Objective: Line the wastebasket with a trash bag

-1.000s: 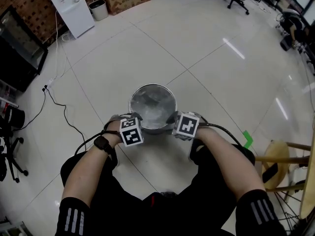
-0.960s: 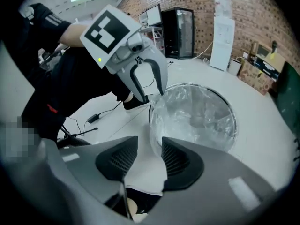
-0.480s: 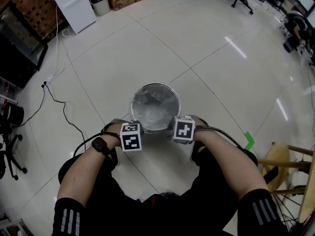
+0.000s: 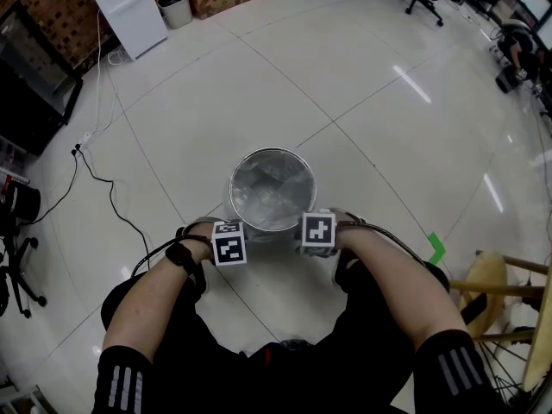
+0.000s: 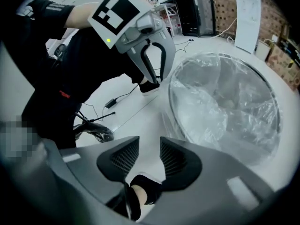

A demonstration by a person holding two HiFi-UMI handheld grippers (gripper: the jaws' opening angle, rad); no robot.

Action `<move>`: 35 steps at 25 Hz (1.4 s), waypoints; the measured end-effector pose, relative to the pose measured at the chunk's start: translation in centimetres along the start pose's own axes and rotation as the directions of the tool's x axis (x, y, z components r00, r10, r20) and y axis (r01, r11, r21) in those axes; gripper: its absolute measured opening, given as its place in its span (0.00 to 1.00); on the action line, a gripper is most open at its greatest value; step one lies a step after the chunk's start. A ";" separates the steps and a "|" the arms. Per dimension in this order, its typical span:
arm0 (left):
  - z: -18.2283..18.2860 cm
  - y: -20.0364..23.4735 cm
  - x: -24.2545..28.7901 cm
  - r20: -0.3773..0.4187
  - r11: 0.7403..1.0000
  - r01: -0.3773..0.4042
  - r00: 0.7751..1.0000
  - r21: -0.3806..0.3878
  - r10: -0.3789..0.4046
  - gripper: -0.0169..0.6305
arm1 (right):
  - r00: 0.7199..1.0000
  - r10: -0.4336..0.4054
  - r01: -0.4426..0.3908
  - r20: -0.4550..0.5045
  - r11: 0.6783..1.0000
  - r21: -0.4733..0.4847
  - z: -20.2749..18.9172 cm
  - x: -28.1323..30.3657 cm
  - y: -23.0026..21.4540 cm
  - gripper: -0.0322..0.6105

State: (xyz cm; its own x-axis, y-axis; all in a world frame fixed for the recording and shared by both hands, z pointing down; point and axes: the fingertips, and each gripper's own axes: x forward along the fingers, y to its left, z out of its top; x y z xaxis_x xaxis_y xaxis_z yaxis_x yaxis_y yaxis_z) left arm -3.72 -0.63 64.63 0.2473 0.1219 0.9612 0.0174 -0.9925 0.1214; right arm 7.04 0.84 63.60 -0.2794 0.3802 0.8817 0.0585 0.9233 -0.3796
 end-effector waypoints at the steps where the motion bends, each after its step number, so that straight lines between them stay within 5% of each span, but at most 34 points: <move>1: -0.2 -0.1 -0.3 0.008 1.000 0.014 1.000 -0.011 -0.014 0.11 | 1.000 0.022 -0.021 0.010 1.000 -0.007 0.1 -0.6 0.2 0.28; 6: -1.3 0.3 -3.7 0.060 0.993 0.052 0.997 -0.109 -0.046 0.25 | 0.990 0.063 -0.067 0.129 0.997 0.026 0.9 -6.5 -0.5 0.28; 11: -3.8 5.5 -6.1 0.067 0.964 -0.111 0.989 -0.240 0.131 0.33 | 0.991 -0.112 0.103 0.077 0.988 0.118 -3.5 -9.8 -5.4 0.31; 18: -4.8 8.6 -3.5 0.134 0.895 -0.124 0.971 -0.429 0.199 0.56 | 0.956 -0.236 0.191 0.174 0.951 0.242 -4.6 -7.8 -9.7 0.65; 22: -3.8 8.8 -2.3 0.173 0.893 -0.106 0.965 -0.438 0.199 0.59 | 0.949 -0.246 0.198 0.197 0.951 0.237 -3.9 -6.3 -10.4 0.70; 35: -4.8 10.2 0.7 0.077 0.875 -0.163 0.972 -0.456 0.221 0.59 | 0.962 -0.243 0.196 0.123 0.931 0.307 -4.6 -1.9 -11.6 0.70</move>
State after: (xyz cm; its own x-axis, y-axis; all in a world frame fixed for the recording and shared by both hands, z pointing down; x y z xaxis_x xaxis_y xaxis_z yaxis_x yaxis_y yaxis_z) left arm -8.01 -10.58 67.77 0.3188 -0.1017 0.9424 -0.4670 -0.8820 0.0628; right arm 11.30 -10.38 67.64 -0.4013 0.1346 0.9060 -0.2946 0.9176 -0.2668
